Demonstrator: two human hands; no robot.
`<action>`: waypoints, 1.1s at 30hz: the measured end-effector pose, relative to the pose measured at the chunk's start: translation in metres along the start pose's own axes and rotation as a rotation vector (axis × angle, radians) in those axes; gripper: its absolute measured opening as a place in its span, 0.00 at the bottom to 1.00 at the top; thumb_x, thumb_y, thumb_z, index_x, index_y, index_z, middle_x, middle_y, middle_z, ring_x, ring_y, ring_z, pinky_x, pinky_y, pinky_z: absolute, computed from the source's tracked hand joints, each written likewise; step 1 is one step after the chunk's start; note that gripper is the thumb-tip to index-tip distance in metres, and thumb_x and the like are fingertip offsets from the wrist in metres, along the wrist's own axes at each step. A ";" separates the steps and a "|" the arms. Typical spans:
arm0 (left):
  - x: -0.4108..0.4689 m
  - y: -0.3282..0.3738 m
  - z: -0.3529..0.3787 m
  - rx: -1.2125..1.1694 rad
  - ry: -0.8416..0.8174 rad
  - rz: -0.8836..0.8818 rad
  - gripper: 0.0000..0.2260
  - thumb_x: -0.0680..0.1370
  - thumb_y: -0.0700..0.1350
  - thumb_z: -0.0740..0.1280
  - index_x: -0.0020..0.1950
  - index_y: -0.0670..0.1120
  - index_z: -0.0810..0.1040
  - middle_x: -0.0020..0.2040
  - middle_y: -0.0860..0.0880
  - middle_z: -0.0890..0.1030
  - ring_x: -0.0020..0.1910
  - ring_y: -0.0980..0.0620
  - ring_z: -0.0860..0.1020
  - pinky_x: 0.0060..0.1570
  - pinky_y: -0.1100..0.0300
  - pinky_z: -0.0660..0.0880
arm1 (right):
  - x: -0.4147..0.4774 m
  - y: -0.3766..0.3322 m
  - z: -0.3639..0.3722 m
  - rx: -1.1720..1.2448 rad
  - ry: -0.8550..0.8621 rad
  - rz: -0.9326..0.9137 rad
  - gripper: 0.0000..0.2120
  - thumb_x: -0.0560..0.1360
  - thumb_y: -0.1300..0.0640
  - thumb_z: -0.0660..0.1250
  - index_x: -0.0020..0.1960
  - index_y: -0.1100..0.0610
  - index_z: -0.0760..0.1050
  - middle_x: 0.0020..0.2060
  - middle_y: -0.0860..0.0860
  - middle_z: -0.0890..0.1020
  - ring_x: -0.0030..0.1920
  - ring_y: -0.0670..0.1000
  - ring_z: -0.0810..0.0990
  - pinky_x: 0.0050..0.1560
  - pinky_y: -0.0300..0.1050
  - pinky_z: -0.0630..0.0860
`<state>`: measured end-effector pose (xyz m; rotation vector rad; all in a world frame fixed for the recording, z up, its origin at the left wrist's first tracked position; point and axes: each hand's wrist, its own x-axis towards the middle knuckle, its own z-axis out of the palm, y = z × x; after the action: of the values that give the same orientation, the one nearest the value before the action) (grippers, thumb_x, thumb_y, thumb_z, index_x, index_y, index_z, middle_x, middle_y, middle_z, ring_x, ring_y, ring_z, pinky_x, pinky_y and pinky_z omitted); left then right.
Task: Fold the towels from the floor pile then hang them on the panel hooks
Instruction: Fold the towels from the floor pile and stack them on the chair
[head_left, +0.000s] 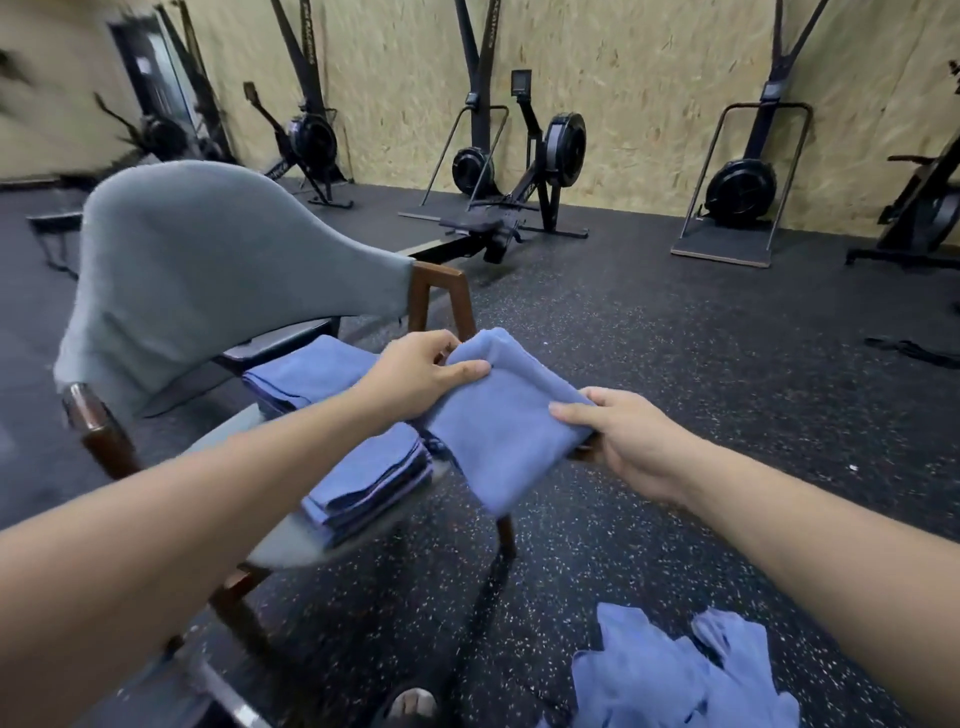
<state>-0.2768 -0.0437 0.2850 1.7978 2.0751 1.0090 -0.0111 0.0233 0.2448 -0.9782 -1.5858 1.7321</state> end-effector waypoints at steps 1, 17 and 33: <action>0.013 -0.012 -0.001 0.011 0.008 -0.042 0.23 0.78 0.63 0.73 0.50 0.42 0.80 0.45 0.42 0.82 0.41 0.49 0.74 0.39 0.52 0.66 | 0.020 0.001 0.010 0.030 0.041 0.004 0.05 0.81 0.59 0.73 0.53 0.59 0.78 0.46 0.57 0.84 0.49 0.56 0.81 0.52 0.52 0.80; 0.102 -0.139 0.014 0.656 0.004 -0.028 0.19 0.83 0.61 0.67 0.53 0.45 0.72 0.46 0.44 0.79 0.46 0.39 0.78 0.41 0.47 0.75 | 0.179 0.032 0.083 -0.725 0.314 -0.074 0.24 0.81 0.45 0.72 0.68 0.58 0.69 0.58 0.55 0.78 0.55 0.59 0.79 0.52 0.51 0.74; 0.029 0.006 0.121 0.363 -0.100 0.381 0.09 0.77 0.48 0.70 0.45 0.54 0.70 0.41 0.55 0.76 0.44 0.45 0.79 0.43 0.50 0.75 | 0.021 0.083 -0.034 -0.794 0.297 -0.152 0.13 0.83 0.49 0.70 0.65 0.46 0.71 0.47 0.46 0.81 0.48 0.44 0.79 0.47 0.46 0.71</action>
<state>-0.2094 0.0259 0.2061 2.4370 1.9965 0.6244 0.0101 0.0494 0.1592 -1.3467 -2.1035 0.7781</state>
